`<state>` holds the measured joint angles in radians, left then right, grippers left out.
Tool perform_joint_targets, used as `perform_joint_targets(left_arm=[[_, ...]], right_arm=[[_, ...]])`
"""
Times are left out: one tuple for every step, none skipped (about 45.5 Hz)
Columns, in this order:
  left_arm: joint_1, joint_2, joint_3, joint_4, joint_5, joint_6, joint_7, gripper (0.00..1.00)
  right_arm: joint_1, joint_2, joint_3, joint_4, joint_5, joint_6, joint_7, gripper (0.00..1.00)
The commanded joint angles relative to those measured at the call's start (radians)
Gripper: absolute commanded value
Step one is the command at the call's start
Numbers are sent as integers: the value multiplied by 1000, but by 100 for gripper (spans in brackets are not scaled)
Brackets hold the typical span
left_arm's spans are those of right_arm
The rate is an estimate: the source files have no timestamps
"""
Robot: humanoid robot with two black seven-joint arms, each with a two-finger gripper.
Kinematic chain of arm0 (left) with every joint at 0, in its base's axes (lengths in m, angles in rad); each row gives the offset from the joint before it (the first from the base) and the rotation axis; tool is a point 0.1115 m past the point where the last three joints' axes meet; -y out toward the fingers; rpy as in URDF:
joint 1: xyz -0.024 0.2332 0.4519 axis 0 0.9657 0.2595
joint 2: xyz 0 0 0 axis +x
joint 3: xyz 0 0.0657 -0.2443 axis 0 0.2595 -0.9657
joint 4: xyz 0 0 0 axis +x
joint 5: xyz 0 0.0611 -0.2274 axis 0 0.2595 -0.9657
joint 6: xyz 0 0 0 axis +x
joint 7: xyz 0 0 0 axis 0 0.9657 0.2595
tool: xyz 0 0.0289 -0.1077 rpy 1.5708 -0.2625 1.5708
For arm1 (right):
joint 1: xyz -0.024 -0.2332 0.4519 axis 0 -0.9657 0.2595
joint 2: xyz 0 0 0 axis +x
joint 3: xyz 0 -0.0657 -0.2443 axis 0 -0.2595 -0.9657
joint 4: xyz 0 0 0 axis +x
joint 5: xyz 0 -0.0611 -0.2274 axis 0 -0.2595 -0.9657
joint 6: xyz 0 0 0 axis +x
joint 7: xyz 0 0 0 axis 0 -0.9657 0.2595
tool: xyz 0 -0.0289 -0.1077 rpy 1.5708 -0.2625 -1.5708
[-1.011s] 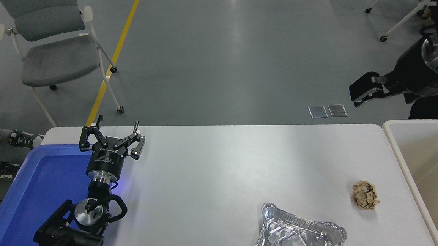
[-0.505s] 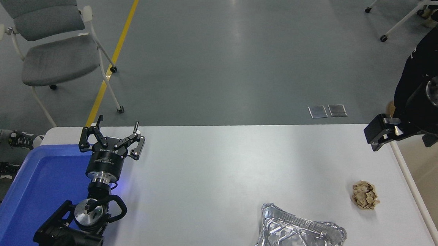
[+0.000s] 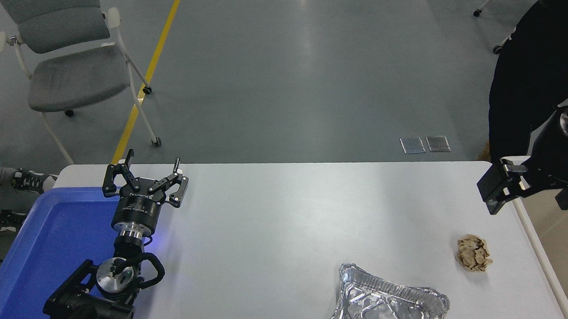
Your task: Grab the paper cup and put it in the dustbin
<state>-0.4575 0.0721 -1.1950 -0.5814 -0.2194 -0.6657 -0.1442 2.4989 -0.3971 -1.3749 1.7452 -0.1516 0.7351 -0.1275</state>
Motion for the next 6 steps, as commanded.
perform_joint_targets(left_arm=[[-1, 0, 0, 0, -2, 0, 0, 99], [-1, 0, 0, 0, -2, 0, 0, 99], [0, 0, 0, 0, -2, 0, 0, 99], [0, 0, 0, 0, 0, 0, 0, 99], [-1, 0, 0, 0, -1, 0, 0, 99], [-1, 0, 0, 0, -2, 0, 0, 99]], right_arm=[[40, 6, 54, 0, 49, 38, 0, 100], [40, 9, 59, 0, 52, 40, 0, 100], [41, 11, 63, 0, 52, 40, 0, 100], [41, 14, 65, 0, 53, 41, 0, 100], [43, 14, 69, 0, 56, 46, 0, 100], [44, 14, 71, 0, 58, 50, 0, 100]])
